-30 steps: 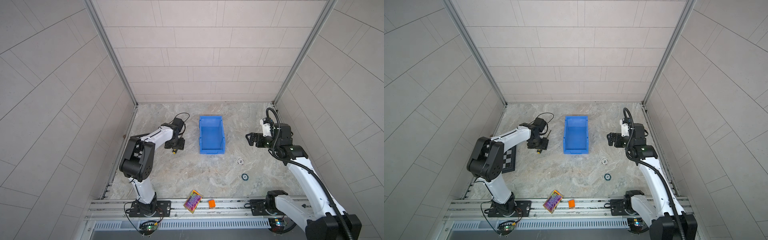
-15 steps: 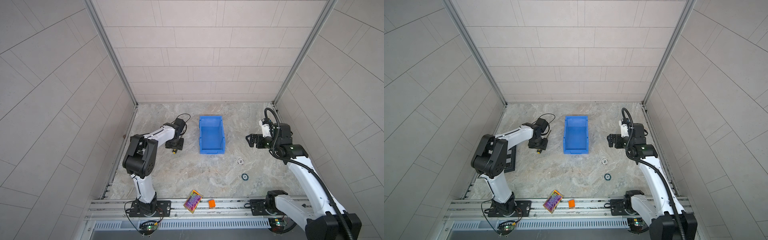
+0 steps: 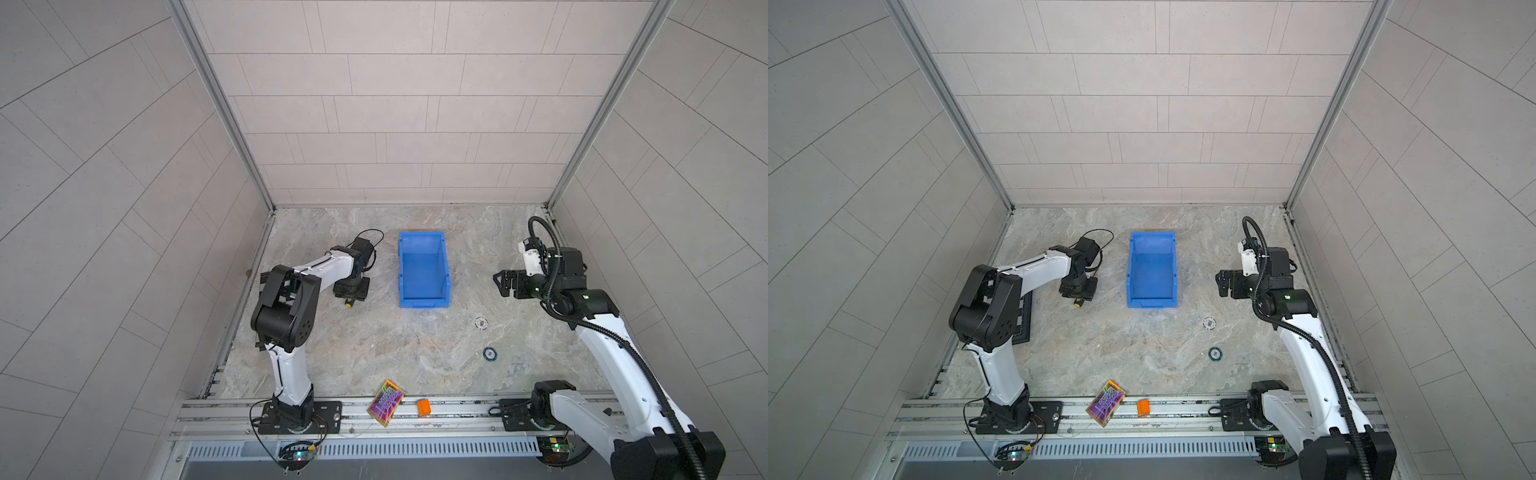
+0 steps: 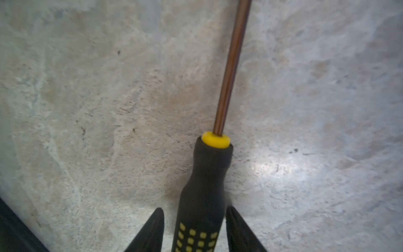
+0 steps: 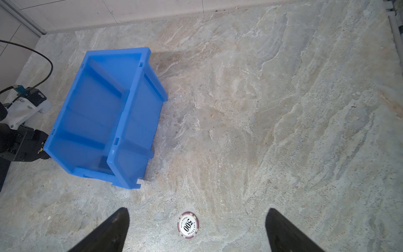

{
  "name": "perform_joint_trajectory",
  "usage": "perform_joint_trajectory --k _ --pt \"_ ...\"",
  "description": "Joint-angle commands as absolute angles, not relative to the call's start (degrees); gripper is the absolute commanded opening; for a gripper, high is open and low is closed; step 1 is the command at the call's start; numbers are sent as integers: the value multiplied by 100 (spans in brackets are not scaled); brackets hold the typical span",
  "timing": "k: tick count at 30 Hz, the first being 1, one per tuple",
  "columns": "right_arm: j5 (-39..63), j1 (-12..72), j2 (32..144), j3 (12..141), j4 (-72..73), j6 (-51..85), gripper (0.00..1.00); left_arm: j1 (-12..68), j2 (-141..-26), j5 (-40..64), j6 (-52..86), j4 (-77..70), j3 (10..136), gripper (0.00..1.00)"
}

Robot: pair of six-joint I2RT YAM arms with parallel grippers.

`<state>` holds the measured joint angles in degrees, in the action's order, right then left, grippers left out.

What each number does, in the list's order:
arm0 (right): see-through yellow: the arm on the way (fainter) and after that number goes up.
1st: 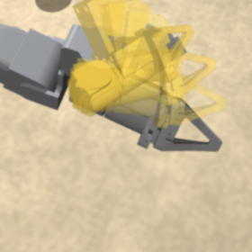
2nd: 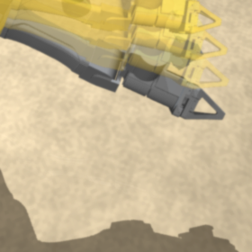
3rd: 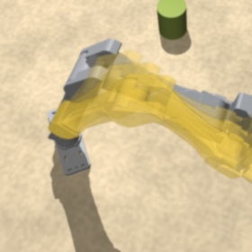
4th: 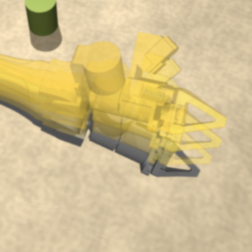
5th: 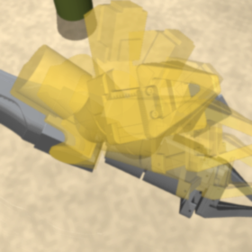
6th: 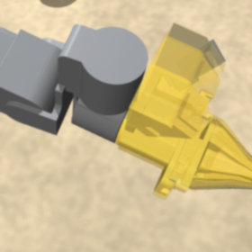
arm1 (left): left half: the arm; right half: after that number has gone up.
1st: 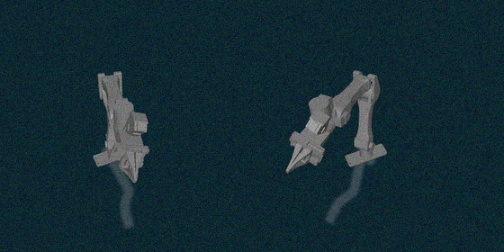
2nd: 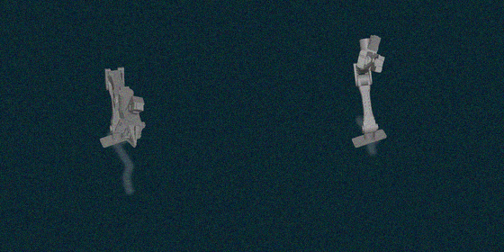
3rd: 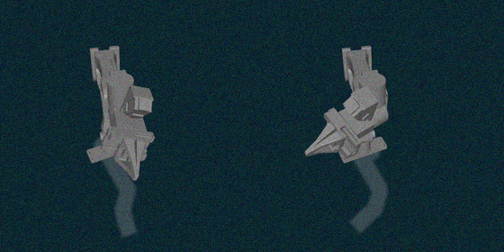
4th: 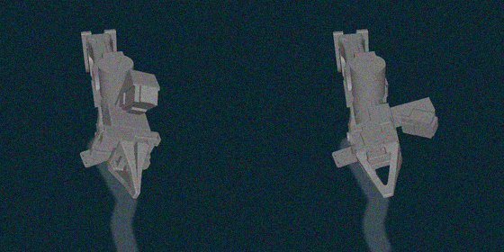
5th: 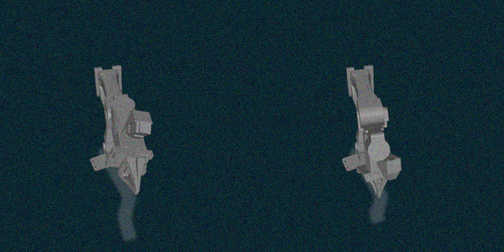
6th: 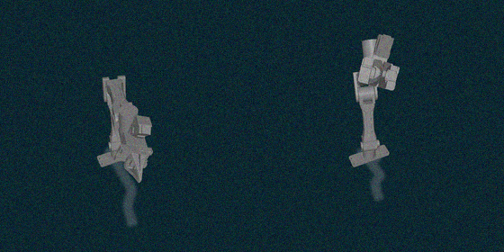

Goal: Put the screwdriver in the bin
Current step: Pick up the screwdriver from the middle-left of the table.

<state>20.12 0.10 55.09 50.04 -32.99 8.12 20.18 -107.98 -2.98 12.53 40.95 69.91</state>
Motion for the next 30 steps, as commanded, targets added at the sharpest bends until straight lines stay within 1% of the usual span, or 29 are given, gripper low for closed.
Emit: perform_joint_trajectory --k 1,3,4,6,10,11,13,15,23,30 --pt "1830 22 5363 5133 -3434 648 100 2058 -10911 -299 1206 4201 7119 47" --pt "1768 19 5326 5149 -3471 616 100 2057 -10900 -323 1198 4208 7128 42" --pt "1758 25 5305 5142 -3480 616 100 2056 -10899 -333 1192 4210 7136 41" --pt "1729 25 5289 5150 -3489 602 100 2057 -10892 -343 1185 4219 7137 33" --pt "1678 26 5235 5150 -3516 572 100 2057 -10886 -372 1195 4247 7159 28" --pt "1668 25 5223 5147 -3524 569 100 2057 -10873 -364 1204 4282 7184 25" --pt "1651 23 5192 5148 -3543 565 100 2081 -10802 -334 1212 4333 7224 23" --pt "1636 26 5162 5139 -3545 567 100 2116 -10663 -308 1239 4345 7234 18" --pt "1706 19 5067 5154 -3573 667 100 2436 -10100 -621 1272 4714 7587 15" --pt "1661 25 5001 5235 -3700 625 100 2581 -9420 -553 1406 4872 7922 9"
